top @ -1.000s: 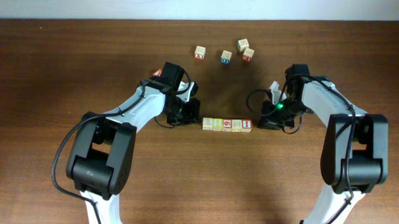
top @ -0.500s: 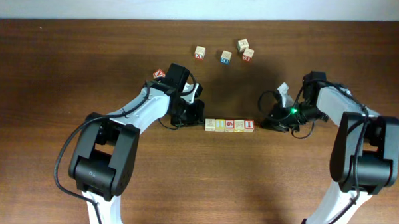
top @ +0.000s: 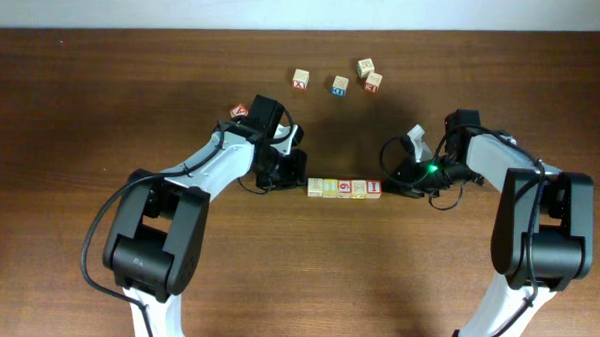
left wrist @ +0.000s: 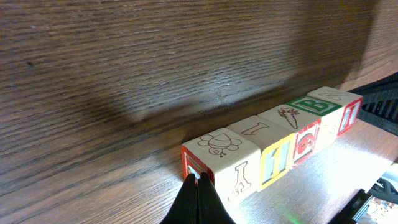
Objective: Rotate 5 blocks
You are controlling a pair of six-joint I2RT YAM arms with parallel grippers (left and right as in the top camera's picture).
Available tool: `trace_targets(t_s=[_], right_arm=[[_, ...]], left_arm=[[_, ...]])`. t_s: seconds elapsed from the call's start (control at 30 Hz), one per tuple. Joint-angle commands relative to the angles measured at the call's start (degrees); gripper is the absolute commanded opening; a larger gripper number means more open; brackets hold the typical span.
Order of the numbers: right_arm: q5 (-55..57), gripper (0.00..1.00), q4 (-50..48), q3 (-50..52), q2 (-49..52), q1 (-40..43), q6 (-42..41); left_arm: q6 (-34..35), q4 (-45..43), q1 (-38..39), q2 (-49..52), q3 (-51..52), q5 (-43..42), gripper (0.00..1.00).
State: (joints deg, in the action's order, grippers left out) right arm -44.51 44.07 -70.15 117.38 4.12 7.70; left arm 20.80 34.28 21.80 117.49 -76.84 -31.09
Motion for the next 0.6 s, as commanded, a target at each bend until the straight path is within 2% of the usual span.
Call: trace_targets(t_s=[0.0,0.57], right_arm=[[-4.6,0.04,0.3,0.6,0.4,-0.4,0.2],[-4.0,0.04,3.5,0.5,-7.8,-1.4,-1.0]], left_arm=[[0.6,-0.2,0.1,-0.2,-1.1,-0.7,0.0],[1.0,-0.8,0.1,-0.2,-1.1,-1.1,0.0]])
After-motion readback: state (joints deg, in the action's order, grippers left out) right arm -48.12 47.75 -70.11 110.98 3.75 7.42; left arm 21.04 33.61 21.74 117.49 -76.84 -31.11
